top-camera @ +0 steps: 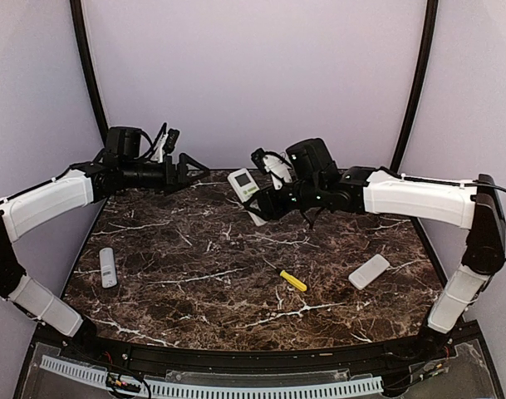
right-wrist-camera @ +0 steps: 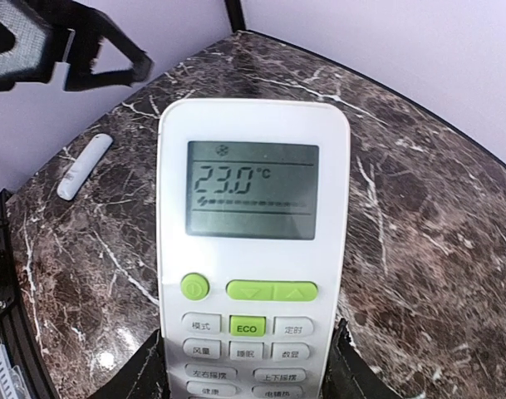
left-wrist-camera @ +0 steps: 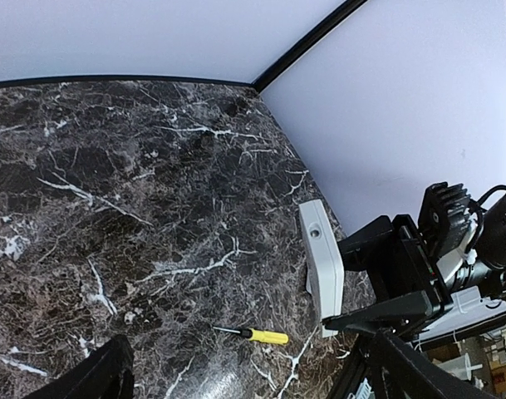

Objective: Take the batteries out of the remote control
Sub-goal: Pass from the right arm to the left

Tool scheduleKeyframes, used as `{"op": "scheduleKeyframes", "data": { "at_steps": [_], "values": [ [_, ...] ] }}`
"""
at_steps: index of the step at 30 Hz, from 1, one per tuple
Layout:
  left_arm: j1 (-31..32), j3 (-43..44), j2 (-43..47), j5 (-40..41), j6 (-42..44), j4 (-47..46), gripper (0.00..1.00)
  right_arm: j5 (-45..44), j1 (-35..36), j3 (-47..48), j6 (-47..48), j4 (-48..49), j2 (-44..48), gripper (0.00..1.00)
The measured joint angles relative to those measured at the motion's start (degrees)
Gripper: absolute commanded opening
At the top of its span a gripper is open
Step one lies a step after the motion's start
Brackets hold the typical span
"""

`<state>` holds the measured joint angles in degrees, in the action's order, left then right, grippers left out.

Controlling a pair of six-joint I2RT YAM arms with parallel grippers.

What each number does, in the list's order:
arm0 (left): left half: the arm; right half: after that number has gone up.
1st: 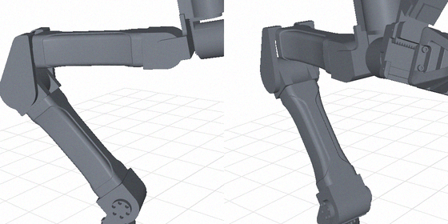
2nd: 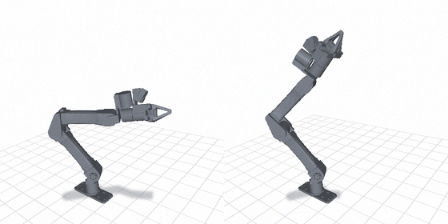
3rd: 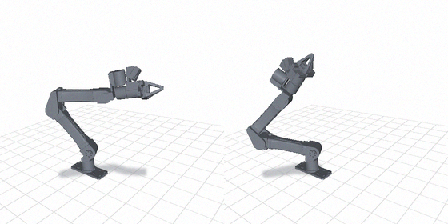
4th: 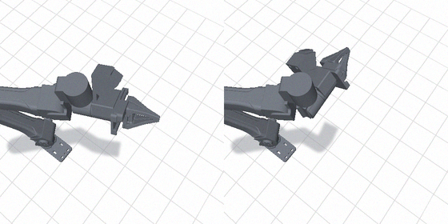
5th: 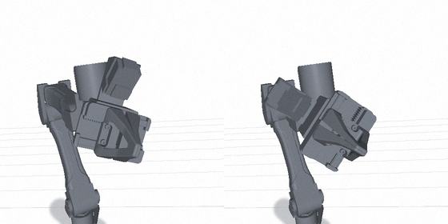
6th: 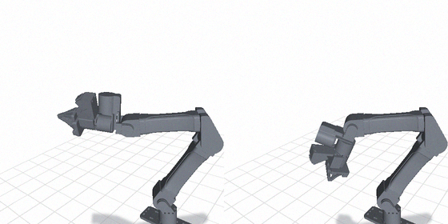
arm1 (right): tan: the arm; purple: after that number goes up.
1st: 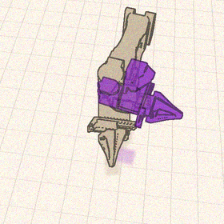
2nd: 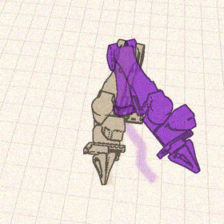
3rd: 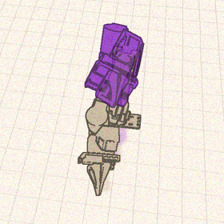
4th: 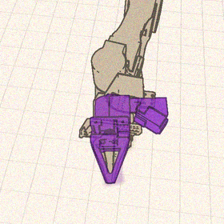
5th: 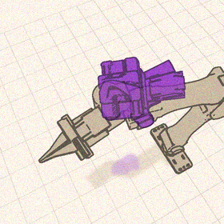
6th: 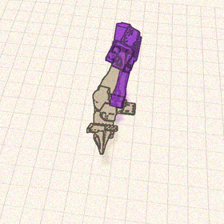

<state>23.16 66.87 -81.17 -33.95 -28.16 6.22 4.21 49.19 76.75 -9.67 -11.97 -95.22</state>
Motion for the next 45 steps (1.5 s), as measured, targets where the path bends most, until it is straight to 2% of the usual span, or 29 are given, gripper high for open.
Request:
{"op": "scheduleKeyframes", "data": {
  "at_steps": [7,10,24,40,43,45],
  "values": [
    [0.3,-0.9,-1.9,-4.6,-1.3,-0.7,0.98,0.7,5.0,7.8,1.3,0.8,-8.4,0.52],
    [0.3,-0.9,-1.9,-5.2,-1.4,-0.9,0.93,-0.1,6.4,10.2,2.1,0.2,-11.1,0.52],
    [0.3,-0.9,-5.2,-6.1,-3.1,0.7,0.46,-3.0,8.8,13.7,4.5,-2.3,-13.0,0.50],
    [0.3,-0.9,-5.2,-6.1,-3.3,1.0,0.08,-7.0,9.0,17.1,6.3,-5.6,-15.8,0.50],
    [0.3,-0.9,-5.3,-6.1,-3.2,1.1,0.01,-7.1,9.0,17.3,6.4,-5.7,-16.3,0.54],
    [0.3,-0.9,-5.5,-6.1,-3.1,1.1,0.00,-7.1,9.0,17.3,6.4,-5.9,-16.4,0.64]
  ]
}}
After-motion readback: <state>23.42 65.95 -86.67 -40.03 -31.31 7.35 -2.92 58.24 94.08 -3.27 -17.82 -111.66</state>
